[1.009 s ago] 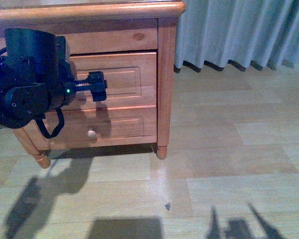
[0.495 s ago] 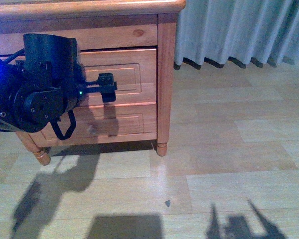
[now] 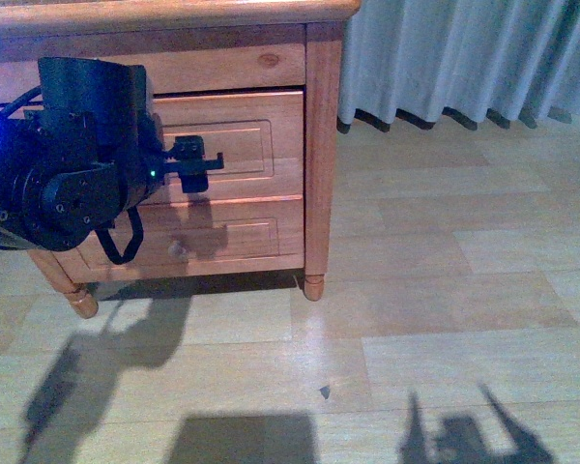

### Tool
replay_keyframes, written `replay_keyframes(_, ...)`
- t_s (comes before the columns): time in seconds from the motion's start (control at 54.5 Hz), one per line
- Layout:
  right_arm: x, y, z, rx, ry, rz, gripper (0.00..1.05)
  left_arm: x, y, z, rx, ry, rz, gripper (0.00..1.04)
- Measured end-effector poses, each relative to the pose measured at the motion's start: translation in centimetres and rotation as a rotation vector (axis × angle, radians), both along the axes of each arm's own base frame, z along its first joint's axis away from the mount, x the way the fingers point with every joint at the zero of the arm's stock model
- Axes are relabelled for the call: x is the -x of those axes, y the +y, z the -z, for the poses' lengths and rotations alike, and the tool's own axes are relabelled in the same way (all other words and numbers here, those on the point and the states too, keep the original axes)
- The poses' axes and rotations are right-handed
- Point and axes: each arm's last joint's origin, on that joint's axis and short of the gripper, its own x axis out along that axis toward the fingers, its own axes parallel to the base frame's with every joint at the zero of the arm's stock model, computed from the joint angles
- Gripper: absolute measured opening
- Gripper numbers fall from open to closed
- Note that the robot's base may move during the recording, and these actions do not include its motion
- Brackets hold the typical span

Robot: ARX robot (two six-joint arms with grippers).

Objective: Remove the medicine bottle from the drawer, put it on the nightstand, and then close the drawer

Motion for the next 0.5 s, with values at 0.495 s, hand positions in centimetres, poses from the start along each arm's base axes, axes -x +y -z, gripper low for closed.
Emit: replay_keyframes(0.495, 0.0, 0.0, 0.0, 0.000, 0.000, 0.000, 0.98, 2.5, 0.2, -0.2, -0.032, 0.012, -0.022, 0.24)
